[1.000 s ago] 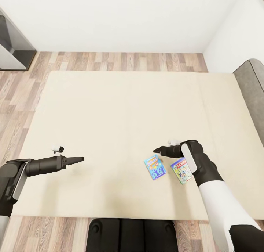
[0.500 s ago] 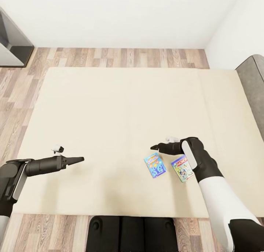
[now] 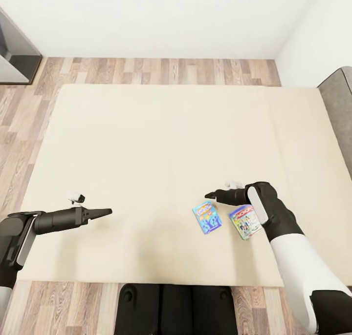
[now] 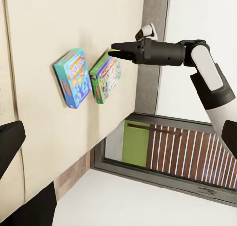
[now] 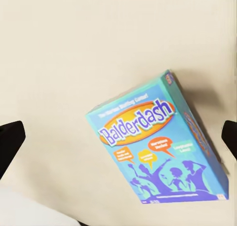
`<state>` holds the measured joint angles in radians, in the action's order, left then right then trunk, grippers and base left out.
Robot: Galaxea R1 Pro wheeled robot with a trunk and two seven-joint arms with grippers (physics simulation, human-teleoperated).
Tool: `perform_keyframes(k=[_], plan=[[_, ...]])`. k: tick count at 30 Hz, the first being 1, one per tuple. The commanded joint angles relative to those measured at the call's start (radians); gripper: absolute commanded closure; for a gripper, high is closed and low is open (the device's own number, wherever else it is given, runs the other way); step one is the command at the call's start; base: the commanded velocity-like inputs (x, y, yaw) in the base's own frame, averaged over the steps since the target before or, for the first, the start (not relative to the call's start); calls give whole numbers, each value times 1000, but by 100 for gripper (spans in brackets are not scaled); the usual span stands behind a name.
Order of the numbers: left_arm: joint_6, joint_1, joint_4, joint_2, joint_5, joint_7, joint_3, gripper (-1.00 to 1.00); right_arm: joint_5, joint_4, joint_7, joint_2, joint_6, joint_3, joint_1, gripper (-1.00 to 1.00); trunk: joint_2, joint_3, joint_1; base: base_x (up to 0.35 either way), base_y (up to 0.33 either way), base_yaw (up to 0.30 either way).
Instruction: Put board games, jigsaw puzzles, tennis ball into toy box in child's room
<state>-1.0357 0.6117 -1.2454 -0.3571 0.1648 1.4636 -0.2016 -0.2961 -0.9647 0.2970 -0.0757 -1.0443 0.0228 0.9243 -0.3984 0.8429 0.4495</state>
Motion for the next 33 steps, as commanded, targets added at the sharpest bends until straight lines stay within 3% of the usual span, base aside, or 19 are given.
perform_keyframes(k=[1,13,33], plan=[[-11,0,0,0,1,3,0,-100,3,0,5,-4,-3,2,0,-100,-2,3,1,0,0,0],[-11,0,0,0,1,3,1,-100,-1,0,10,-20,-3,-1,1,-100,-2,23,1,0,0,0],[-11,0,0,0,2,3,0,-100,-2,1,14,-21,-3,4,0,-100,-2,56,1,0,0,0]])
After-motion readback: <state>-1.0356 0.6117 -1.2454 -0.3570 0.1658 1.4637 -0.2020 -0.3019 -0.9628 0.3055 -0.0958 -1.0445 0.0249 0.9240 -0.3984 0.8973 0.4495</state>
